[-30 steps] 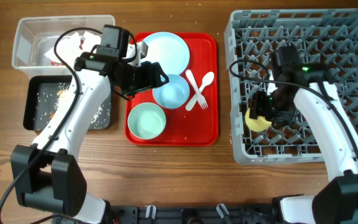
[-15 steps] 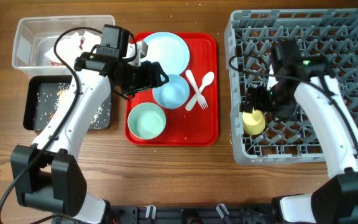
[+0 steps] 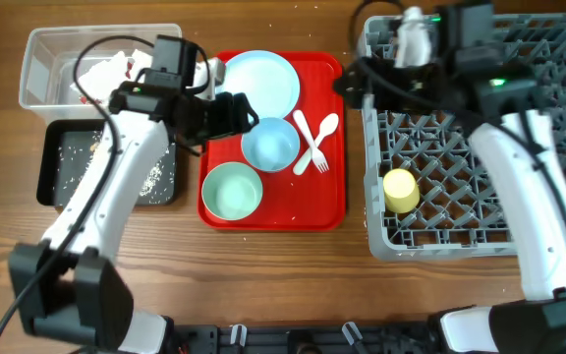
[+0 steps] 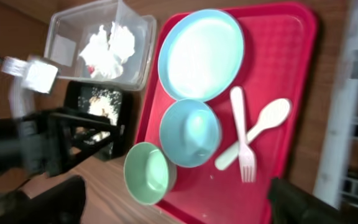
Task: Sort waste into correct bins and load items into the dishwasher rack
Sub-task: 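Move the right gripper to the light-blue bowl and grasp its rim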
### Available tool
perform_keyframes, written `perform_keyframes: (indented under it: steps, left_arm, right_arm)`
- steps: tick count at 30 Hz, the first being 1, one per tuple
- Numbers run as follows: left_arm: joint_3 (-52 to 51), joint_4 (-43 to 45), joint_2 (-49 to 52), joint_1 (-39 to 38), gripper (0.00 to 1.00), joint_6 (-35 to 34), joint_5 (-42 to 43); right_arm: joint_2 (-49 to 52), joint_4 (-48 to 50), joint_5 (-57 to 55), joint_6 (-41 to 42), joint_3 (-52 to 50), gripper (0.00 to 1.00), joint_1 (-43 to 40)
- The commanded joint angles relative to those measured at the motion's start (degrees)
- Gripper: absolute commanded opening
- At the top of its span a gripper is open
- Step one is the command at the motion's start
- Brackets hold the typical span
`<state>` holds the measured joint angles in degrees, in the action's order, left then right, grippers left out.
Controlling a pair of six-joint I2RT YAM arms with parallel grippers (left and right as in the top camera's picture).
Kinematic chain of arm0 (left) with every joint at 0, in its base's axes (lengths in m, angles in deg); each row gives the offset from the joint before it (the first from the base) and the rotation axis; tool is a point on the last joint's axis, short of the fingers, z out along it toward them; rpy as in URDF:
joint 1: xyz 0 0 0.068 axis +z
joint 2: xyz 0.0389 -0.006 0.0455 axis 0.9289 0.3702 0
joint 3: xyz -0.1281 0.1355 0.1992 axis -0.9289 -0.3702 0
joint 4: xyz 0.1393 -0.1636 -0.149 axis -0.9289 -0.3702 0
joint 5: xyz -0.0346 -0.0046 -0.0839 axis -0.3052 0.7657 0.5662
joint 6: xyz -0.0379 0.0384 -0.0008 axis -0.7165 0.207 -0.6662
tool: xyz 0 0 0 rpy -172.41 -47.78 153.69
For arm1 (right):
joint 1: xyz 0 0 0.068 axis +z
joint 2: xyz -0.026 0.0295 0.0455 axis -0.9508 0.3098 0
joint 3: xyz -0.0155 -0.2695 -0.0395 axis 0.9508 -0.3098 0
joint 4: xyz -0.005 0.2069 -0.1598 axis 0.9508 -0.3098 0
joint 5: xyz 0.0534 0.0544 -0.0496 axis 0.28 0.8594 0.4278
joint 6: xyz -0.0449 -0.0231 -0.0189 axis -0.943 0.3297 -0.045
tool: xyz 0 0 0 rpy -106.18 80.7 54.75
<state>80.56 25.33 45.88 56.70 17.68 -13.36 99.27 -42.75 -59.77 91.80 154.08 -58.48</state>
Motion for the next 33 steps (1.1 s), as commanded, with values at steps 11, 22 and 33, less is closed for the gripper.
perform_keyframes:
  steps: [11, 22, 33]
  left_arm:
    - [2.2, -5.2, -9.0, 10.5, 1.0, 2.0, -4.4]
    - [2.2, -7.3, -8.9, 12.0, 1.0, 0.0, -10.8]
    - [2.2, -7.3, -8.9, 12.0, 1.0, 0.1, -10.8]
  right_arm:
    - [14.9, 4.2, -22.4, 13.7, 0.9, 0.73, 19.8]
    - [27.0, 3.7, -23.0, 16.5, 0.9, 0.32, 20.1]
    - [30.3, 3.8, -25.4, 17.0, -0.2, 0.24, 20.1]
